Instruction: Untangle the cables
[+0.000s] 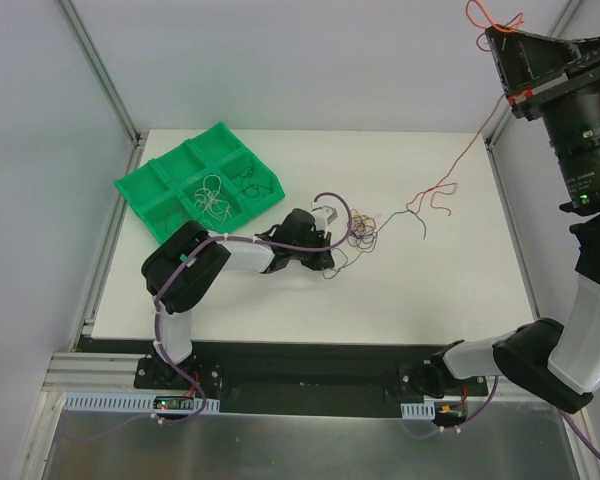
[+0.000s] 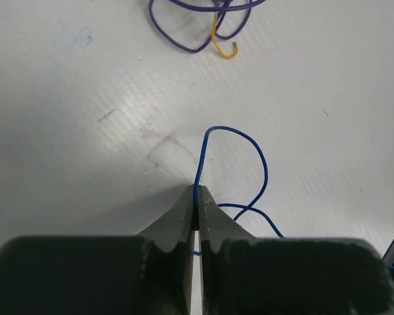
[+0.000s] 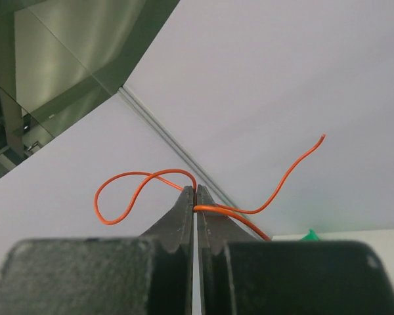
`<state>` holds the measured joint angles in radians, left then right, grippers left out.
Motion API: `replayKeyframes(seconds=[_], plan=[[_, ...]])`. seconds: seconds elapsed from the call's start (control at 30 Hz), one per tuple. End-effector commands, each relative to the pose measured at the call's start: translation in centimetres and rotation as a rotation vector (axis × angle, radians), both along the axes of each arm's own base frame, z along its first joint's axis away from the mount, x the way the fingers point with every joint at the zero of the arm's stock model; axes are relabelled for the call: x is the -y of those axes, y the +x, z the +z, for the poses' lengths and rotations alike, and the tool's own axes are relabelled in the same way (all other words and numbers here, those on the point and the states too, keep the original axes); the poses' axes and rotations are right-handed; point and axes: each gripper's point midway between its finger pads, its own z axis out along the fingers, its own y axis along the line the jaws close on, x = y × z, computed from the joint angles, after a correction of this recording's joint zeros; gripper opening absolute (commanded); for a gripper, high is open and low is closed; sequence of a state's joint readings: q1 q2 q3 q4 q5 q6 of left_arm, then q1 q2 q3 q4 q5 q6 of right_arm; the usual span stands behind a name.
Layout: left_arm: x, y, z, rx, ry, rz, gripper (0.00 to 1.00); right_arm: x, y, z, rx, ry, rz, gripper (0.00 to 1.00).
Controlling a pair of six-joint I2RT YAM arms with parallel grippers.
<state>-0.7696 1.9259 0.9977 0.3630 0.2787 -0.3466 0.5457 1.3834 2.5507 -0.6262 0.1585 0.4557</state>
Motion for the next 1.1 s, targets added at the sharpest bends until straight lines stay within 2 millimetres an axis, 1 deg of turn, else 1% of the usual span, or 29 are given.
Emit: replayKeyframes(seconds=[0.0, 0.03, 0.07, 0.1, 0.2, 0.23, 0.27, 0.33, 0.4, 0.43, 0.5, 0.57, 0.63, 0.67, 0.7, 0.73, 0.77, 0.8, 0.9, 1.0, 1.03, 1.07], plan=[[-5.8, -0.7, -3.3, -0.027, 0.171, 0.075, 0.00, 3.4, -1.5, 2.6, 0.121, -0.007, -0.146, 0.00], [-6.2, -0.8, -3.1, -0.020, 0.173, 0.083, 0.00, 4.0, -1.4, 2.3, 0.120, -0.036, -0.188, 0.00], [-6.5, -0.7, -2.2, -0.005, 0.160, 0.089, 0.00, 4.5, -1.0, 1.7, 0.114, -0.079, -0.233, 0.00], [-6.7, -0.9, -1.7, 0.003, 0.155, 0.092, 0.00, 5.2, -0.3, 0.6, 0.081, -0.121, -0.290, 0.00], [-7.1, -1.2, 2.0, 0.054, 0.109, 0.097, 0.00, 7.1, 1.8, -3.5, -0.039, -0.252, -0.442, 0.00], [-7.2, -1.3, 3.8, 0.081, 0.084, 0.097, 0.00, 7.3, 2.6, -5.2, -0.081, -0.302, -0.478, 0.00], [-7.3, -1.5, 5.4, 0.106, 0.062, 0.096, 0.00, 7.7, 3.2, -7.2, -0.126, -0.354, -0.514, 0.00], [-7.8, -1.8, 9.5, 0.177, 0.018, 0.094, 0.00, 8.2, 4.5, -11.0, -0.217, -0.429, -0.559, 0.00], [-8.9, -2.2, 12.9, 0.245, 0.007, 0.097, 0.00, 8.6, 5.5, -14.9, -0.300, -0.472, -0.573, 0.00], [-9.6, -2.3, 14.5, 0.290, 0.008, 0.102, 0.00, 8.9, 5.8, -16.6, -0.337, -0.479, -0.574, 0.00], [-11.6, -2.9, 17.6, 0.363, 0.029, 0.127, 0.00, 9.6, 6.7, -21.0, -0.434, -0.481, -0.569, 0.00], [-13.6, -3.3, 20.7, 0.436, 0.042, 0.170, 0.00, 9.9, 7.5, -25.9, -0.545, -0.479, -0.544, 0.00], [-15.6, -3.6, 23.6, 0.501, 0.052, 0.220, 0.00, 9.3, 7.9, -30.3, -0.634, -0.478, -0.476, 0.00], [-16.3, -3.9, 24.7, 0.522, 0.046, 0.236, 0.00, 8.9, 8.0, -32.6, -0.681, -0.488, -0.446, 0.00], [-16.9, -4.1, 25.9, 0.542, 0.035, 0.251, 0.00, 8.5, 7.9, -34.4, -0.716, -0.494, -0.413, 0.00], [-17.5, -4.3, 26.9, 0.555, 0.028, 0.269, 0.00, 8.0, 7.7, -36.6, -0.761, -0.499, -0.382, 0.00], [-17.9, -4.4, 27.6, 0.563, 0.022, 0.286, 0.00, 7.7, 7.5, -38.3, -0.799, -0.498, -0.366, 0.00], [-18.3, -4.5, 28.4, 0.575, 0.016, 0.302, 0.00, 7.7, 7.2, -40.5, -0.850, -0.497, -0.356, 0.00], [-19.5, -4.0, 30.4, 0.603, 0.016, 0.360, 0.00, 7.4, 6.5, -45.9, -0.952, -0.510, -0.318, 0.00], [-20.6, -3.0, 31.8, 0.619, 0.032, 0.405, 0.00, 6.8, 6.0, -50.3, -1.060, -0.534, -0.245, 0.00], [-21.0, -2.6, 32.6, 0.630, 0.032, 0.425, 0.00, 6.3, 5.8, -51.6, -1.094, -0.552, -0.206, 0.00], [-21.3, -2.1, 32.8, 0.631, 0.042, 0.446, 0.00, 5.8, 5.6, -52.5, -1.122, -0.578, -0.163, 0.00]])
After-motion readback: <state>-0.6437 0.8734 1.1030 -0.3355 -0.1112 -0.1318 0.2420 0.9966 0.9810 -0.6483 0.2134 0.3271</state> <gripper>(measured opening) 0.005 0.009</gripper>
